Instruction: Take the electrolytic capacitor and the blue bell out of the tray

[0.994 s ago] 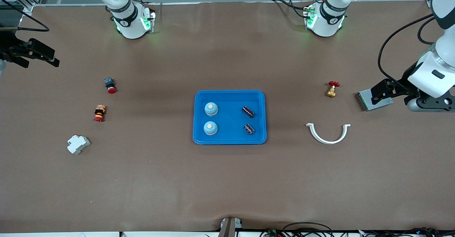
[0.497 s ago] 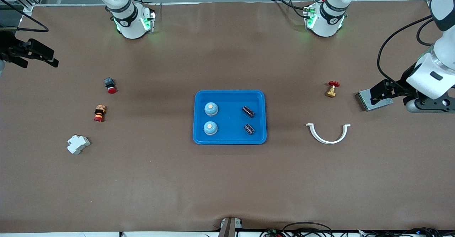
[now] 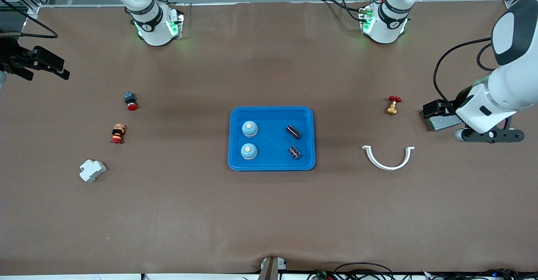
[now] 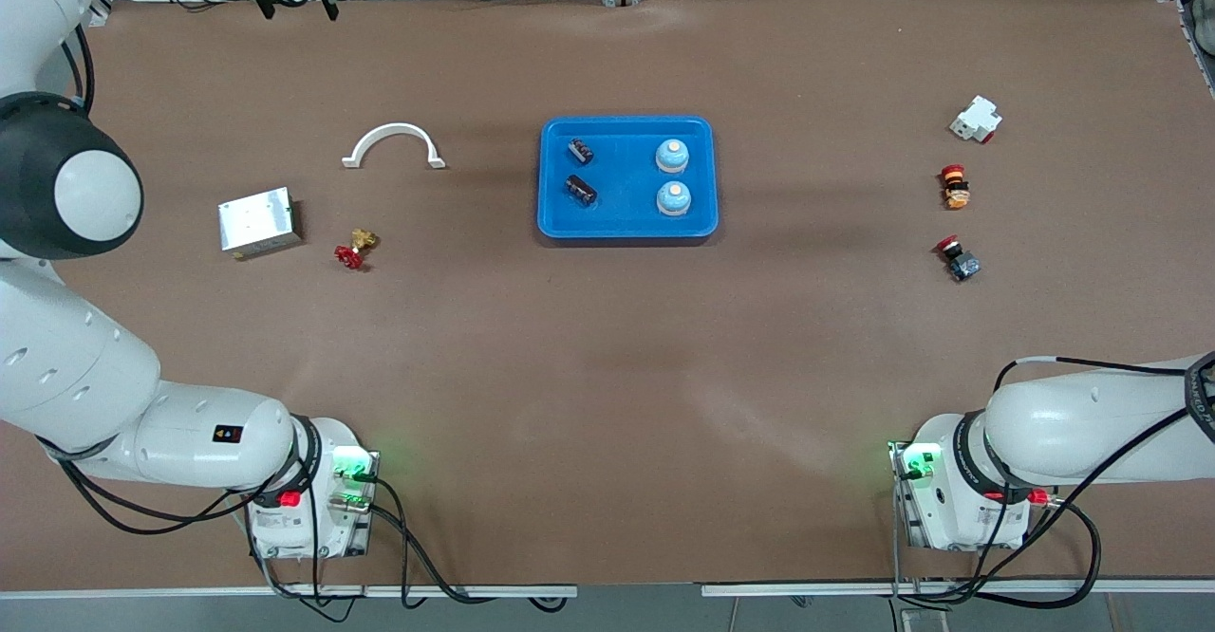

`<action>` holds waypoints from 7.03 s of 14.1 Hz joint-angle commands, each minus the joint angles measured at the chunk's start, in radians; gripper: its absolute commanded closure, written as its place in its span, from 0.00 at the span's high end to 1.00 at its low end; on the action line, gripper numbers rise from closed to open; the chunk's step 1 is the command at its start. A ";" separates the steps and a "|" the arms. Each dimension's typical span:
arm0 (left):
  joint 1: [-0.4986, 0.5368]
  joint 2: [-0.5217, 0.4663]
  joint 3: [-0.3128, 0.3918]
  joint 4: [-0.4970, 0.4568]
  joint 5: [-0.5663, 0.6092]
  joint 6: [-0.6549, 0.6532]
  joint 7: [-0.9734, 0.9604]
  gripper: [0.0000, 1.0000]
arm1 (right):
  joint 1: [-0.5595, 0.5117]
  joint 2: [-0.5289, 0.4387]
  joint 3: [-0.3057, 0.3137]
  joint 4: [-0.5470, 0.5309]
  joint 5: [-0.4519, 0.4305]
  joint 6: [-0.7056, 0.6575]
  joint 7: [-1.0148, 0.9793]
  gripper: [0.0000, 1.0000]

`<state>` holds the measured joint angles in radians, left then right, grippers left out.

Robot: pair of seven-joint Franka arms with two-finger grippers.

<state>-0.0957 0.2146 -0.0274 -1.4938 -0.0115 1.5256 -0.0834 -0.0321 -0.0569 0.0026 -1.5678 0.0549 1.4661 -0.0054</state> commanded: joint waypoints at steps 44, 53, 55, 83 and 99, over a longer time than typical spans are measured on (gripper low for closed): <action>-0.504 0.651 0.004 0.058 -0.102 0.897 -1.228 1.00 | 0.719 0.654 0.014 -0.264 -0.021 1.001 1.575 1.00; -0.503 0.649 0.004 0.061 -0.104 0.897 -1.271 0.03 | 0.739 0.703 0.014 -0.225 -0.055 1.002 1.618 1.00; -0.503 0.649 0.006 0.061 -0.104 0.897 -1.283 0.00 | 0.733 0.703 0.014 -0.225 -0.069 1.002 1.616 0.95; -0.029 0.500 0.030 0.056 -0.058 0.639 -0.679 0.00 | 0.344 0.344 0.022 -0.714 -0.052 1.126 0.859 0.00; -0.001 0.631 0.033 0.063 -0.058 0.677 -0.720 0.00 | -0.045 0.523 0.017 -0.591 -0.053 1.160 0.197 0.00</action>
<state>-0.0957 0.8313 0.0043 -1.4410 -0.0934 2.1846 -0.7830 -0.0548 0.4039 0.0034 -2.2274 0.0000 2.6373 0.2003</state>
